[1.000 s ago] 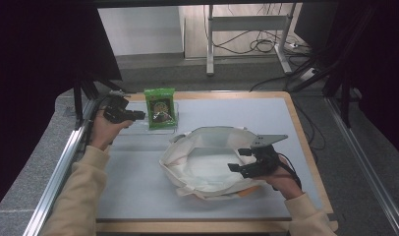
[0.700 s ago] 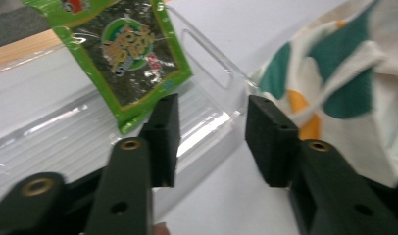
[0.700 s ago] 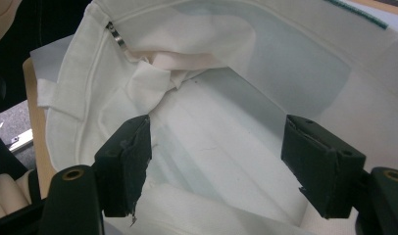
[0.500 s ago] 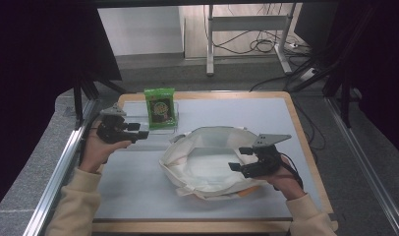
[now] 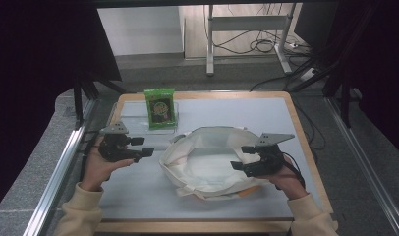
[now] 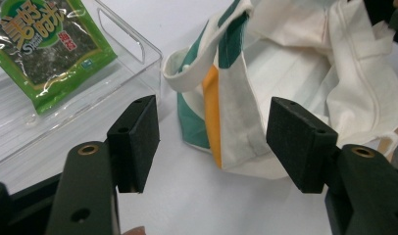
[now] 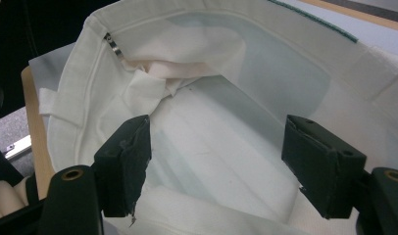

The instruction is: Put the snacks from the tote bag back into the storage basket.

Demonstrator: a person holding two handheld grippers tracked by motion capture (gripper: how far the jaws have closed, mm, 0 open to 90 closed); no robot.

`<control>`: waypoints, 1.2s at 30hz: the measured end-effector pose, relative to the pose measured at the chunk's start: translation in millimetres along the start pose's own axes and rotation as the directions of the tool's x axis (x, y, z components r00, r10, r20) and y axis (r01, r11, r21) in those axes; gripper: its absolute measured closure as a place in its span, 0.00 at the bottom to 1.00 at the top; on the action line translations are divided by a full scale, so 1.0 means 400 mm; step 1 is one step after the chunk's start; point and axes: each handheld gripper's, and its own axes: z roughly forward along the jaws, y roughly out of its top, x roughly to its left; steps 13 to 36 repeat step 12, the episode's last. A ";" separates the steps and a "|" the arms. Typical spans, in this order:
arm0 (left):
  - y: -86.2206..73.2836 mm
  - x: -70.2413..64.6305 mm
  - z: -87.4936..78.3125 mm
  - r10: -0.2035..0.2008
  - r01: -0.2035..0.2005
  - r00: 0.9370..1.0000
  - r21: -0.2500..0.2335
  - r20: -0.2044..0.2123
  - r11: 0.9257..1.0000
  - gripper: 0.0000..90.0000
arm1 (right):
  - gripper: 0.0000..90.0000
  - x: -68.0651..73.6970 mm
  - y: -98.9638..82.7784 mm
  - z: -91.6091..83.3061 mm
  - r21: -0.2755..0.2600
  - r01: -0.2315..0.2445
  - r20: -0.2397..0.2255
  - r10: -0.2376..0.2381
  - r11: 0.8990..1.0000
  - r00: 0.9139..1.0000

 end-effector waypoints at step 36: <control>-0.001 -0.001 0.016 -0.002 0.002 1.000 0.018 -0.007 1.000 0.36 | 0.30 -0.005 0.002 -0.008 -0.014 0.004 -0.002 -0.004 1.000 1.000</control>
